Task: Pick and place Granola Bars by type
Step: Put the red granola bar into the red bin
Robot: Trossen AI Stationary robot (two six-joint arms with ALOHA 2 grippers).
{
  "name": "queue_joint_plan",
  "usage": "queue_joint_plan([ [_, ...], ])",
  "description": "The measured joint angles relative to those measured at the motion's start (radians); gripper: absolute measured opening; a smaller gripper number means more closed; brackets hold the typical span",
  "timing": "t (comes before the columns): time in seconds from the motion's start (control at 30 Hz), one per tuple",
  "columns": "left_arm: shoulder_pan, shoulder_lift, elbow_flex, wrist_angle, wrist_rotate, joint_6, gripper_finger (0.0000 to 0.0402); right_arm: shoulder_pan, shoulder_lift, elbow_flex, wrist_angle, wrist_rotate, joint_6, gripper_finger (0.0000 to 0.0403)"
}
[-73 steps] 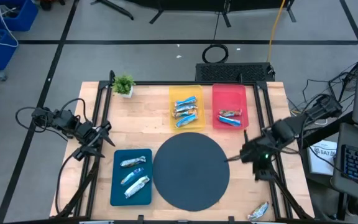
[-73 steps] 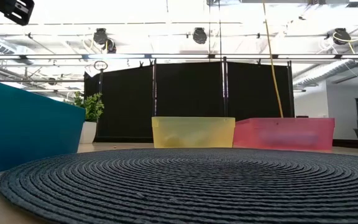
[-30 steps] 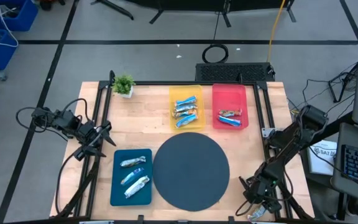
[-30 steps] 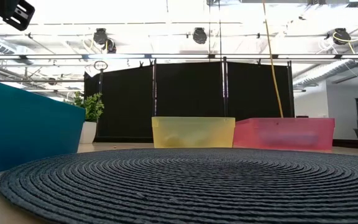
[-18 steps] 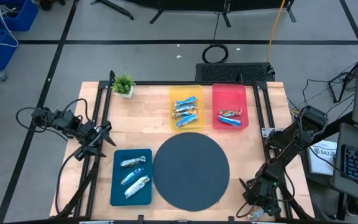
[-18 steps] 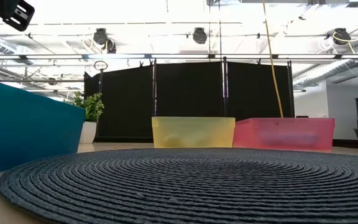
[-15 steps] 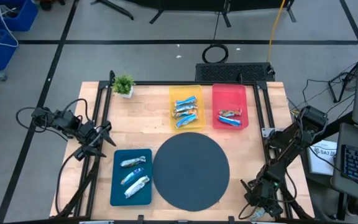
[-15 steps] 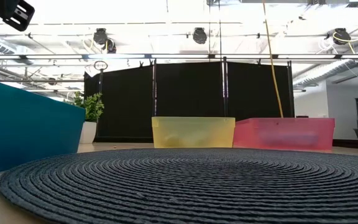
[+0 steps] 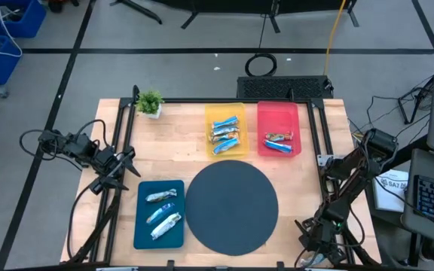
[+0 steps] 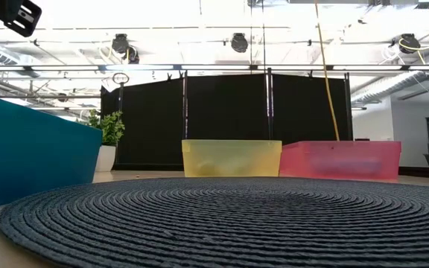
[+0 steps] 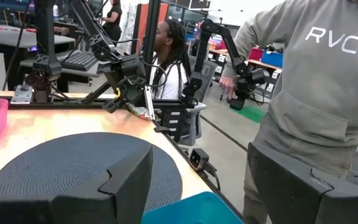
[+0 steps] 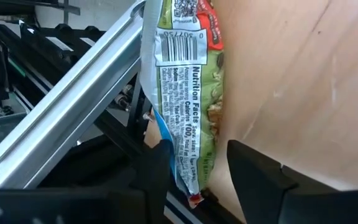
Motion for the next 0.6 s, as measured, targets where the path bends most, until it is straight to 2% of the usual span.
queue_joint_plan([
  [0.17,0.0,0.0,0.0,0.0,0.0,0.001,0.0269,0.004,0.011,0.0,0.045,-0.011,0.001,0.0144],
  [0.5,0.0,0.0,0.0,0.0,0.0,-0.004,0.0269,0.036,0.088,0.003,0.098,-0.037,0.059,0.0154],
  [0.6,0.0,0.0,0.0,0.0,0.0,-0.002,0.0269,0.036,0.098,0.003,0.101,-0.037,0.069,0.0141],
])
